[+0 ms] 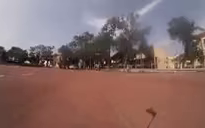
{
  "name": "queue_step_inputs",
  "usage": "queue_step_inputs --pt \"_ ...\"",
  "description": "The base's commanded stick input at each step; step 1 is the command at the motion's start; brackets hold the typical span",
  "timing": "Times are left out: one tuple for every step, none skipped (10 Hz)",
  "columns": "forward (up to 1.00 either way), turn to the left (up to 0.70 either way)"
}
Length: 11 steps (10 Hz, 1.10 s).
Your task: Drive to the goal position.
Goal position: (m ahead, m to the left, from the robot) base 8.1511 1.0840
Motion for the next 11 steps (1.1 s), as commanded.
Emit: queue_step_inputs --pt "0.70 0.00" --pt "0.70 0.00" --pt "0.70 0.00" --pt "0.70 0.00" --pt "0.70 0.00" --pt "0.70 0.10" --pt "0.70 0.26" --pt "0.70 0.35" --pt "0.70 0.35" --pt "0.70 0.34" --pt "0.70 0.26"
